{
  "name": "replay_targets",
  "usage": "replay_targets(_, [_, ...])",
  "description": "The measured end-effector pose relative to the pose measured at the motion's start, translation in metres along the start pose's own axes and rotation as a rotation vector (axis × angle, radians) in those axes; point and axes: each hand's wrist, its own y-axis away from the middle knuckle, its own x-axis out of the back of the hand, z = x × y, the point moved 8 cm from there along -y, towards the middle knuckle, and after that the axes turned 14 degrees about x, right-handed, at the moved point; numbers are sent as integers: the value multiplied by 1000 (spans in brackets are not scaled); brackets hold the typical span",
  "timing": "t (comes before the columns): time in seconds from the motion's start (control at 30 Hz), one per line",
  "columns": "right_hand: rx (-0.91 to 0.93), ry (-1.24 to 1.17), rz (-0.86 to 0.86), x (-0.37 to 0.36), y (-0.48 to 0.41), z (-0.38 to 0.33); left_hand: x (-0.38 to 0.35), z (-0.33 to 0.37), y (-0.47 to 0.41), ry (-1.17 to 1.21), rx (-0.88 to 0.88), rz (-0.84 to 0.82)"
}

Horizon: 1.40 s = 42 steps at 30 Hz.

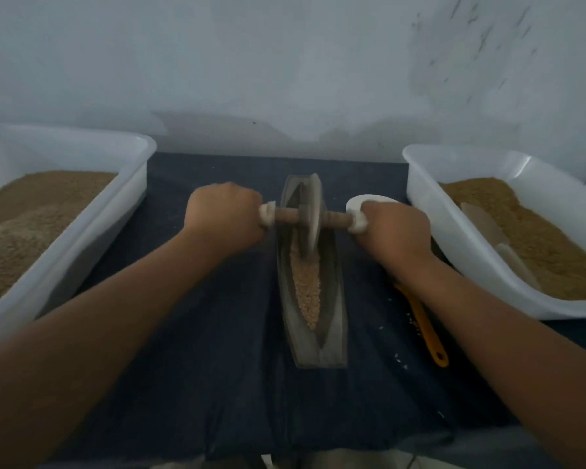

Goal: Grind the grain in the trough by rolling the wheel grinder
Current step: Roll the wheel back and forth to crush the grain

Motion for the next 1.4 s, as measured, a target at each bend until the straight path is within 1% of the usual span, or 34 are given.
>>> replay_targets(0.07, [22, 21, 59, 9, 37, -5, 10, -4, 42, 22, -67, 72])
replay_targets(0.13, [76, 4, 90, 16, 79, -9, 22, -11, 88, 138, -171, 162])
replay_targets(0.2, [117, -13, 100, 19, 100, -12, 25, -18, 112, 221, -228, 220])
replay_targets(0.23, [125, 3, 113, 20, 97, -14, 22, -19, 112, 237, -228, 226])
replay_targets(0.3, [120, 61, 140, 22, 70, -15, 14, -15, 89, 225, -185, 202])
replay_targets(0.37, [118, 115, 122, 13, 27, -9, 3, -11, 48, 173, -106, 152])
replay_targets(0.4, [104, 134, 84, 6, 6, -3, -3, -11, 27, 151, -61, 117])
replay_targets(0.47, [16, 98, -16, -9, -23, 8, -9, -10, -6, 114, 7, 56])
replay_targets(0.53, [-17, 60, -32, -12, -26, 7, -10, -8, -15, 86, 29, 21])
replay_targets(0.6, [25, 41, -19, -2, -8, -2, -8, -10, 2, 73, 22, 3])
replay_targets(0.63, [54, 41, -12, 4, 10, -6, -6, -11, 21, 77, -3, 22])
replay_targets(0.73, [146, 30, 63, 30, 76, -19, 17, -17, 91, 190, -168, 214])
replay_targets(0.8, [174, -21, 106, 36, 100, -22, 21, -20, 116, 248, -242, 264])
replay_targets(0.83, [181, -30, 109, 35, 98, -24, 18, -20, 116, 255, -241, 259])
replay_targets(0.9, [149, 10, 107, 31, 67, -23, 11, -18, 91, 204, -166, 227])
replay_targets(0.97, [111, 92, 134, 21, 25, -16, 0, -15, 46, 116, -47, 172])
replay_targets(1.07, [49, 94, 97, 3, -22, 1, -10, -10, -9, 105, 50, 66])
replay_targets(1.17, [54, 40, 21, 4, -25, -1, -11, -12, 0, 115, 90, 37])
replay_targets(1.2, [81, 31, 11, 8, -15, -5, -12, -15, 17, 116, 74, 43])
replay_targets(1.3, [209, 82, 154, 36, 44, -23, 3, -25, 87, 229, -86, 172])
replay_targets(1.37, [301, -17, 230, 45, 85, -31, 12, -29, 122, 254, -185, 250])
replay_targets(1.4, [313, -69, 236, 42, 93, -31, 12, -29, 129, 257, -198, 275])
